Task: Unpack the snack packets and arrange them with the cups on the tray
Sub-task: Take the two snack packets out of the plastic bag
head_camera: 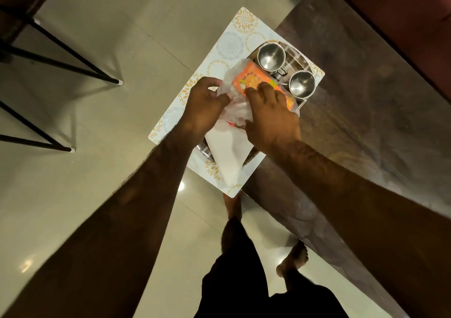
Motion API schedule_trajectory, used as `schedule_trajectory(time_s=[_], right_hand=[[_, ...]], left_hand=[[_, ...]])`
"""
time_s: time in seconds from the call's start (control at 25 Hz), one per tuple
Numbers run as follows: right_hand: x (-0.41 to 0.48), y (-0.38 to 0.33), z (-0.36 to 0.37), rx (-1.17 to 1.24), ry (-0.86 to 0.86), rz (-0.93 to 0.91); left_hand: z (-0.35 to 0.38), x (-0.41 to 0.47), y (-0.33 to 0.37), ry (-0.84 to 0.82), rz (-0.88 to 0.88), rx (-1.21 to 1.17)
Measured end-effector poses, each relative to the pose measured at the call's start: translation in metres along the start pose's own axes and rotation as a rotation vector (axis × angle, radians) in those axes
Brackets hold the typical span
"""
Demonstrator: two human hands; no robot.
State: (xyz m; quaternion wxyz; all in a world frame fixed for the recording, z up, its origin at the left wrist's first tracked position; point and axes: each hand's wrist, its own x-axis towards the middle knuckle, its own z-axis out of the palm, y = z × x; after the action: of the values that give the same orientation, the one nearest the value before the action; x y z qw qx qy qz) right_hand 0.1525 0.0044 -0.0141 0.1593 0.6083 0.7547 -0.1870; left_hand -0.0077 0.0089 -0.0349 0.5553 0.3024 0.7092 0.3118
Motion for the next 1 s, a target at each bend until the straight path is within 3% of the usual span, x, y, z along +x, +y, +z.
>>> schedule_trajectory(time_s=[0.12, 0.2, 0.4, 0.64, 0.8, 0.92, 1.0], right_hand=[[0.0, 0.005, -0.016, 0.071, 0.112, 0.018], [-0.004, 0.009, -0.027, 0.099, 0.141, 0.014], [-0.023, 0.012, -0.045, 0.199, 0.143, -0.022], [-0.051, 0.014, -0.058, 0.432, 0.045, -0.144], [-0.074, 0.014, -0.059, 0.534, 0.216, -0.166], [-0.08, 0.009, -0.065, 0.512, 0.358, -0.087], [-0.078, 0.009, -0.073, 0.492, 0.358, -0.004]], left_hand=[[-0.007, -0.009, 0.004, -0.046, -0.141, -0.383], [-0.011, -0.019, 0.004, -0.112, -0.216, -0.484], [-0.012, -0.045, 0.006, -0.276, -0.171, -0.225], [0.0, -0.066, 0.031, -0.08, -0.066, -0.172], [0.002, -0.08, 0.044, -0.046, 0.023, -0.082], [0.002, -0.092, 0.049, -0.038, 0.128, 0.039], [0.0, -0.1, 0.052, -0.054, 0.198, 0.066]])
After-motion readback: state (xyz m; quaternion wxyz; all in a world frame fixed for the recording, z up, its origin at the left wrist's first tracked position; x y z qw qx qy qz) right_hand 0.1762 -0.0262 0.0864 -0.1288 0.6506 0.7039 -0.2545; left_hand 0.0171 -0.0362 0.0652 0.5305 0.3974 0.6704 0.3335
